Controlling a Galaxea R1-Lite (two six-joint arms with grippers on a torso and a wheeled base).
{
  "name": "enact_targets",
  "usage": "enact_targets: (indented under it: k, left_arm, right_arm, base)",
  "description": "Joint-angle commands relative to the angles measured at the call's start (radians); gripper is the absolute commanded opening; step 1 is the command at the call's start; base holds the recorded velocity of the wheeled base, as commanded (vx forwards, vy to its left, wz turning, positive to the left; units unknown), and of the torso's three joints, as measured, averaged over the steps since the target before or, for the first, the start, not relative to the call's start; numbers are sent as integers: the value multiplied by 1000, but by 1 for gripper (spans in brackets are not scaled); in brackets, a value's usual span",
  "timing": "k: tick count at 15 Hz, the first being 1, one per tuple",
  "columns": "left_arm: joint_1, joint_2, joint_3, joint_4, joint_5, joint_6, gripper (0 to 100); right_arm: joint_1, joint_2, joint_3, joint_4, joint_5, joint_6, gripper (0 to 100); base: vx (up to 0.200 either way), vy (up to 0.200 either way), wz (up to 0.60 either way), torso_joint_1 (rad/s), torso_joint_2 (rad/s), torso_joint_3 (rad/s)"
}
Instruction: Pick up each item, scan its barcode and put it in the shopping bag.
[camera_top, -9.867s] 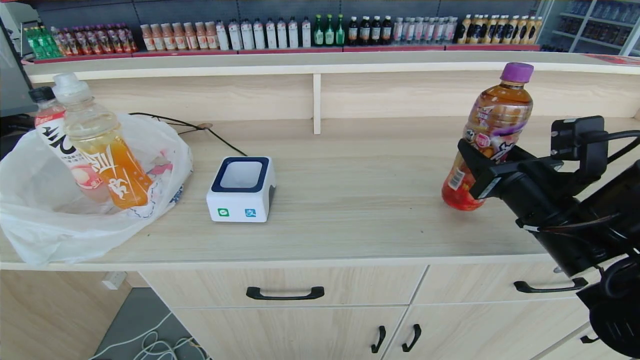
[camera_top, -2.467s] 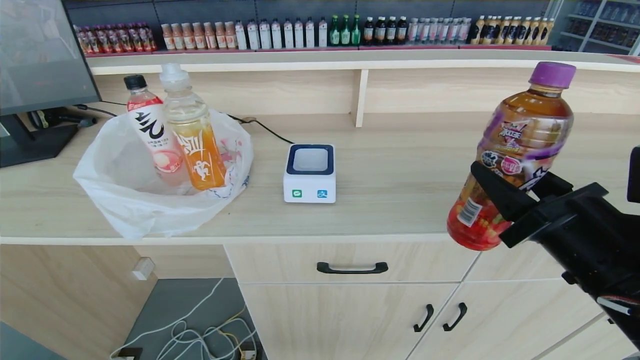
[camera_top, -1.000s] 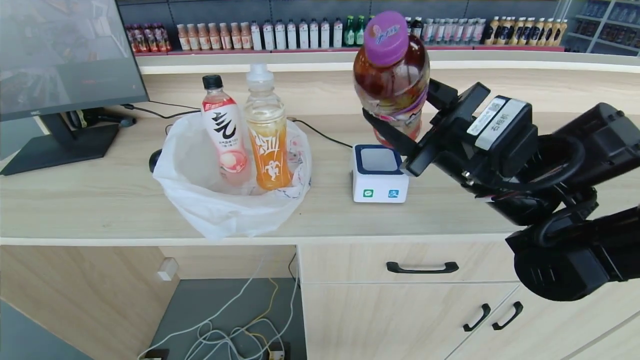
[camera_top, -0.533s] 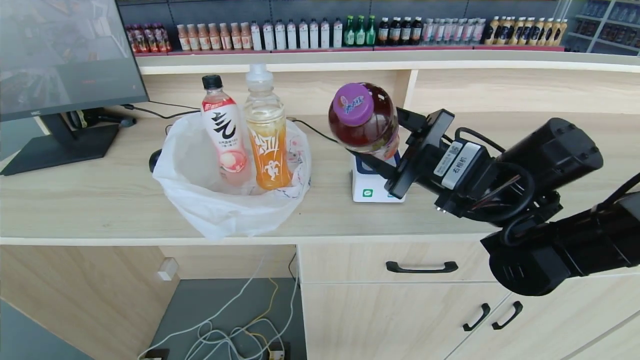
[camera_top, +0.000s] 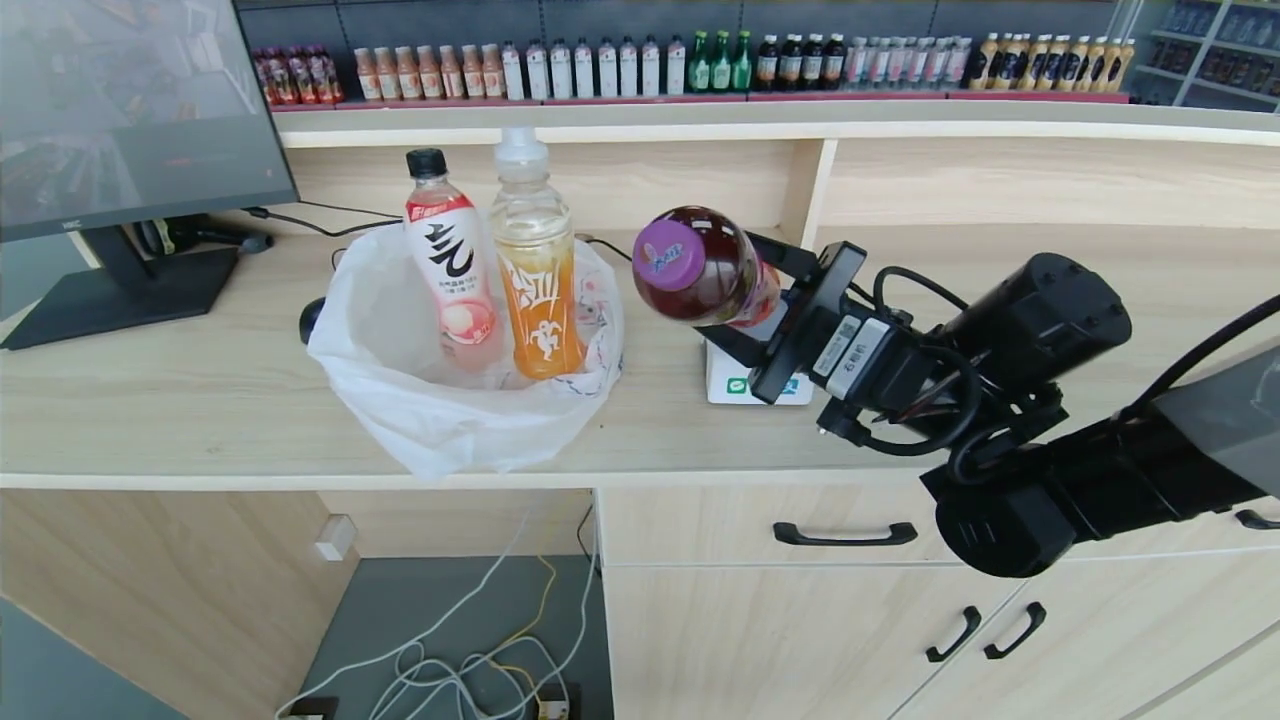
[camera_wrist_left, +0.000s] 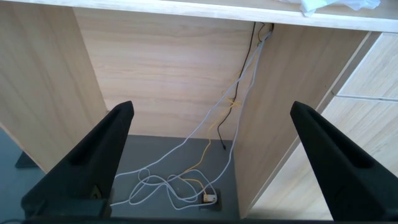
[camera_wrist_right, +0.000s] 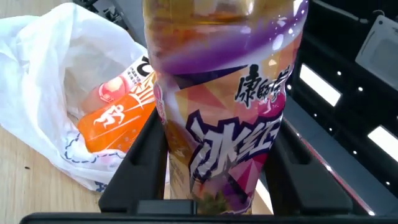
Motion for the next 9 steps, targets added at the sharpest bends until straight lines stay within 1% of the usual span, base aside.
enact_targets:
  k: [1, 4, 9]
  left_arm:
    - [0, 0, 0, 0, 0, 0, 100]
    - [0, 0, 0, 0, 0, 0, 100]
    - [0, 0, 0, 0, 0, 0, 100]
  right_arm:
    - [-15, 19, -15, -1, 4, -12, 0]
    - [-58, 33, -18, -1, 55, -52, 0]
    - [-64, 47, -40, -1, 78, -52, 0]
  base:
    - [0, 0, 0, 0, 0, 0]
    - [0, 0, 0, 0, 0, 0]
    - [0, 0, 0, 0, 0, 0]
